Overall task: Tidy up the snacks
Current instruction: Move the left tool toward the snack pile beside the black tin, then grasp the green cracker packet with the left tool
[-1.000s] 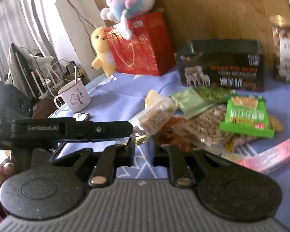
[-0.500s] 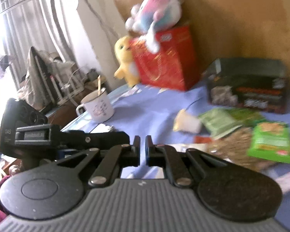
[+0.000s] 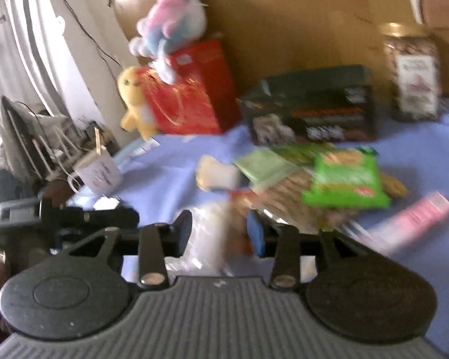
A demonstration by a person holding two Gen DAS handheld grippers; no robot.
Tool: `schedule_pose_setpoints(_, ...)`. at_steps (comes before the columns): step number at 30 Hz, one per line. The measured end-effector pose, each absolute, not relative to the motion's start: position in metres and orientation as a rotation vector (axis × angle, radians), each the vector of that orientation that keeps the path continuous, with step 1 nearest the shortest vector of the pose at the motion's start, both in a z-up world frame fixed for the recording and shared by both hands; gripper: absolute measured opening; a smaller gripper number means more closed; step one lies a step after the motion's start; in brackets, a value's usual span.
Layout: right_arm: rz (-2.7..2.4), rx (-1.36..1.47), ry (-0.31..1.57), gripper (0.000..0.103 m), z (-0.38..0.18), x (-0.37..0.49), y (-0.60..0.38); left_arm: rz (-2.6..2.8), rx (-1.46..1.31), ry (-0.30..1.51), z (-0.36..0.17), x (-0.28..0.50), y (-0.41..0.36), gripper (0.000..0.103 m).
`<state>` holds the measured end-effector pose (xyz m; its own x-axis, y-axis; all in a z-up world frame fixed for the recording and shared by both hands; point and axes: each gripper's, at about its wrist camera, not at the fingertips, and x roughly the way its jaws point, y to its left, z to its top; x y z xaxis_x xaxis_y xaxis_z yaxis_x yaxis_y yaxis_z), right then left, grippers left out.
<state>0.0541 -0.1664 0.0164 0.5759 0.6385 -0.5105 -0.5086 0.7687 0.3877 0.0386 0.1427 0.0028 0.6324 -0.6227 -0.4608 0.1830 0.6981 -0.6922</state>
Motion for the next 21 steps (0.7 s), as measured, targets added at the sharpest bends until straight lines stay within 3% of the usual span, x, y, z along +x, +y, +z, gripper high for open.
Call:
schedule_pose_setpoints(3,0.699,0.132,0.716,0.063,0.006,0.047,-0.165,-0.501,-0.626,0.804,-0.004,0.047,0.132,0.073)
schedule_pose_setpoints(9,0.799,-0.129,0.697,0.064,-0.007,0.029,-0.124,-0.479,-0.522,0.847,-0.007,0.045,0.11,0.054)
schedule_pose_setpoints(11,0.791,-0.167,0.675,0.059,-0.005,0.028,-0.115,-0.442,-0.488,0.828,-0.001,0.042,0.108,0.056)
schedule_pose_setpoints(13,0.792,-0.166,0.66,0.042,0.0,0.027,-0.115,-0.424,-0.471,0.789,0.009,0.038,0.111,0.056)
schedule_pose_setpoints(21,0.737,-0.103,0.48,0.04,0.037,0.055,-0.127,-0.437,-0.417,0.635,0.066,0.073,0.098,0.055)
